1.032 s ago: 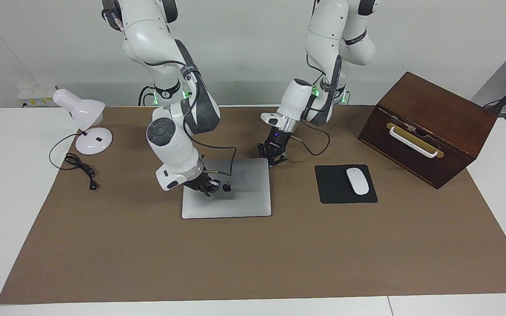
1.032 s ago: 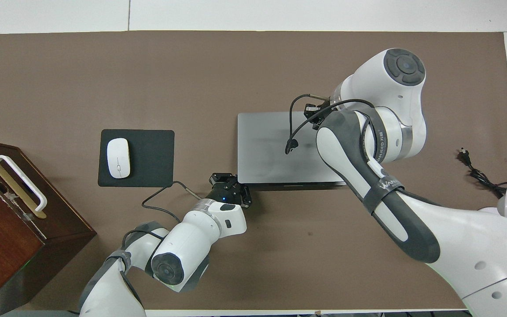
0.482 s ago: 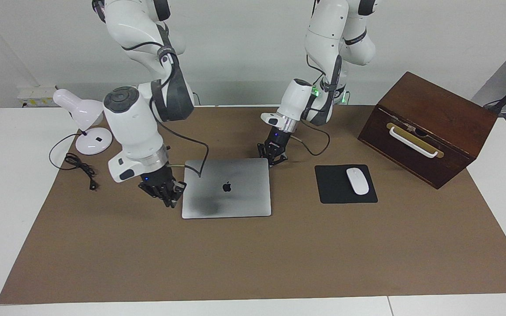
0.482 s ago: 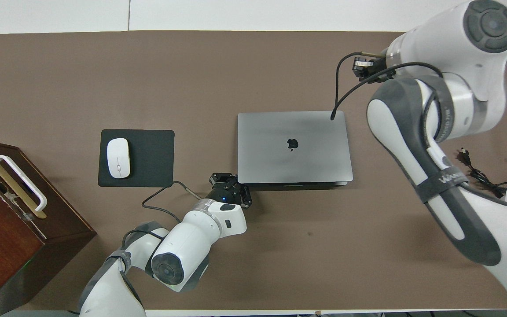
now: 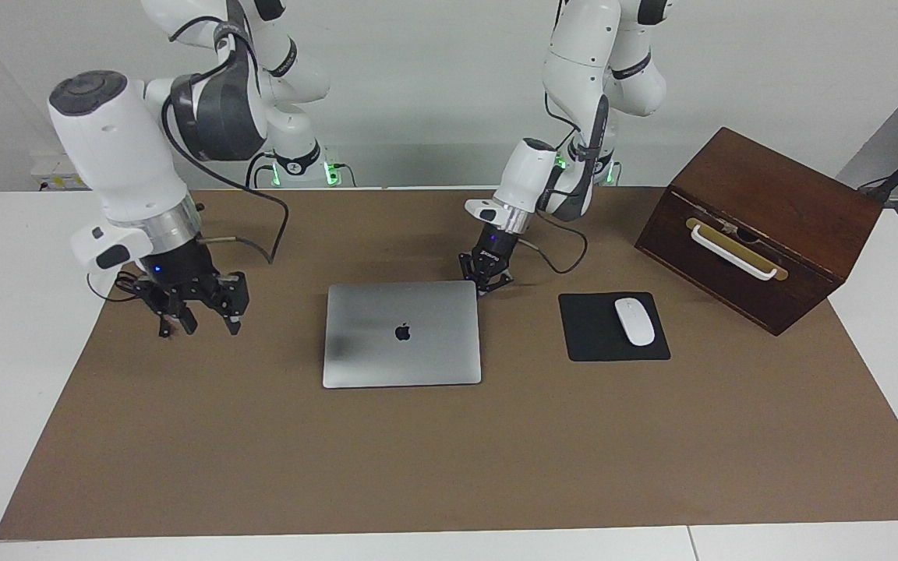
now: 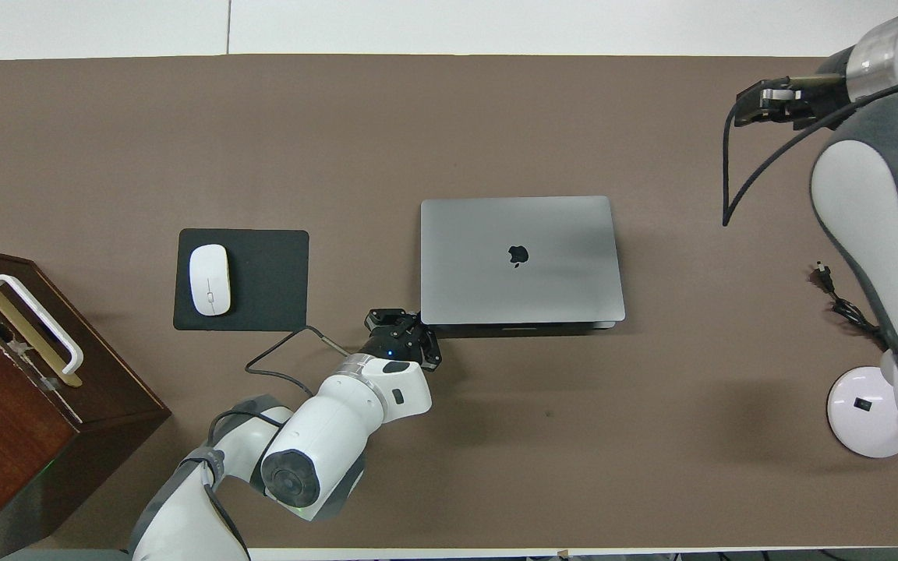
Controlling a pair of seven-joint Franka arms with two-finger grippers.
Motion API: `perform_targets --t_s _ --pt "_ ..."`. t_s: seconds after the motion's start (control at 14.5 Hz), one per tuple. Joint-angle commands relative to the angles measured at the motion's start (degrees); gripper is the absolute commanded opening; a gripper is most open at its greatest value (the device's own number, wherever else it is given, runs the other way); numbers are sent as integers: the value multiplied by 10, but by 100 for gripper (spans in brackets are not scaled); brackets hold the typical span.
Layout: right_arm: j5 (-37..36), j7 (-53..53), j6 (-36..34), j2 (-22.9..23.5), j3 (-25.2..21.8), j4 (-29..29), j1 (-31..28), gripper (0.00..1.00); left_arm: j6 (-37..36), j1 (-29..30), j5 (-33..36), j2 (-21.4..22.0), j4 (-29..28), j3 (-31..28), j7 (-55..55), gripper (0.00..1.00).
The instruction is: Close laptop with both arms
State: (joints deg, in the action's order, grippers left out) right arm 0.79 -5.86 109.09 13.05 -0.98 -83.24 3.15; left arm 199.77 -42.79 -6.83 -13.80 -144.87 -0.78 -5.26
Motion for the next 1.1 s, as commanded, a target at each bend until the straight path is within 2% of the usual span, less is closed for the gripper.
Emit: perform_targets --t_s 0.0,0.28,0.34,0.48,0.62,0.83,1.03 --pt "-7 30 -49 -50 3 -9 -17 100 -107 23 -6 88 -23 -3 -3 0" --pt "-14 29 -119 -103 2 -9 -16 100 -243 49 -6 171 -19 -4 -5 0" --pt "-22 31 -154 -111 0 -6 -16 100 -272 53 -6 185 -16 -5 -5 0" --pt "-26 31 -228 -114 -6 66 -17 100 -319 68 -6 204 -5 -5 -4 0" --pt "-26 32 -272 -114 -11 92 -23 100 -376 71 -6 224 6 -6 0 0" --pt "-25 42 -266 -119 -20 65 -31 100 -473 119 -6 262 30 -5 -4 0" --pt "-23 41 -249 -105 -21 51 -35 100 -609 157 1 274 97 -5 -5 0"
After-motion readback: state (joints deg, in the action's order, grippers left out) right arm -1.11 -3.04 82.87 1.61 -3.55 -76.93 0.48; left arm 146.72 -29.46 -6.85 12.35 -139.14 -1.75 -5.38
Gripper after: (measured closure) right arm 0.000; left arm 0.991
